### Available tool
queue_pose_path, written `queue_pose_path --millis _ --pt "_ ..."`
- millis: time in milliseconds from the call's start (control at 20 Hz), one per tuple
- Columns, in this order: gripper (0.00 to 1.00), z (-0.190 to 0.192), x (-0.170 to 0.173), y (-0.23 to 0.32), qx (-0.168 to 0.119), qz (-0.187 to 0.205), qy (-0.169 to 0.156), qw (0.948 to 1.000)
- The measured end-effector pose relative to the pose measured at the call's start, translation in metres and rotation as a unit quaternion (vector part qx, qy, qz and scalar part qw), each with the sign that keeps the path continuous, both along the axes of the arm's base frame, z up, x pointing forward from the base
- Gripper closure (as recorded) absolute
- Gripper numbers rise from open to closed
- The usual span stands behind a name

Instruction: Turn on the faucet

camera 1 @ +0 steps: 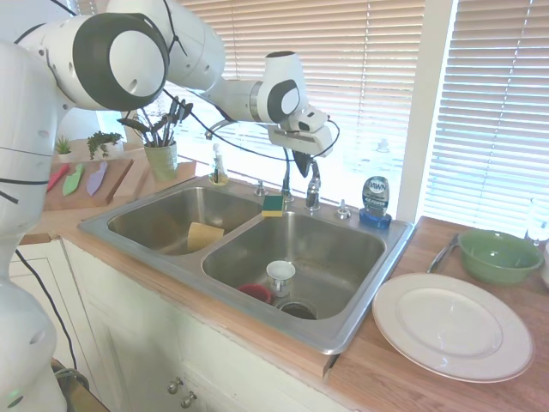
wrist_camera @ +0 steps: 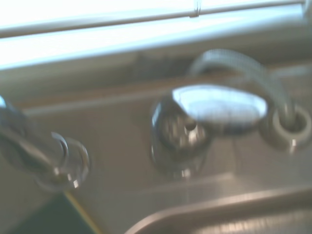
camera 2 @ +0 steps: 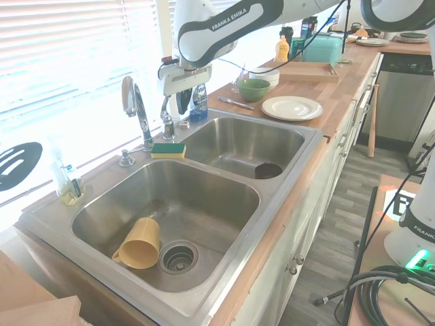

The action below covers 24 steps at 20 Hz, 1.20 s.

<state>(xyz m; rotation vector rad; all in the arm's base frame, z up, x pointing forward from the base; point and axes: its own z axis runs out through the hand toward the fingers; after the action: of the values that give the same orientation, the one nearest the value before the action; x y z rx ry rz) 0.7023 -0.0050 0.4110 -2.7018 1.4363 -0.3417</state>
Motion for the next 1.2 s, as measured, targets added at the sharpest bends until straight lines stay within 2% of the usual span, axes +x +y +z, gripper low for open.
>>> queue_pose_path --millis 200,450,800,1200 --pt "1.00 -0.018 -0.017 -0.001 -0.001 -0.004 0.091 0.9958" --pt "1.00 -0.020 -0.027 -0.001 0.003 -0.007 0.127 0.9918" --pt "1.00 -0.017 -0.061 -0.003 0.007 -0.009 0.147 0.9891" --pt "1.00 -0.035 -0.147 -0.002 0.013 -0.007 0.152 0.9883"
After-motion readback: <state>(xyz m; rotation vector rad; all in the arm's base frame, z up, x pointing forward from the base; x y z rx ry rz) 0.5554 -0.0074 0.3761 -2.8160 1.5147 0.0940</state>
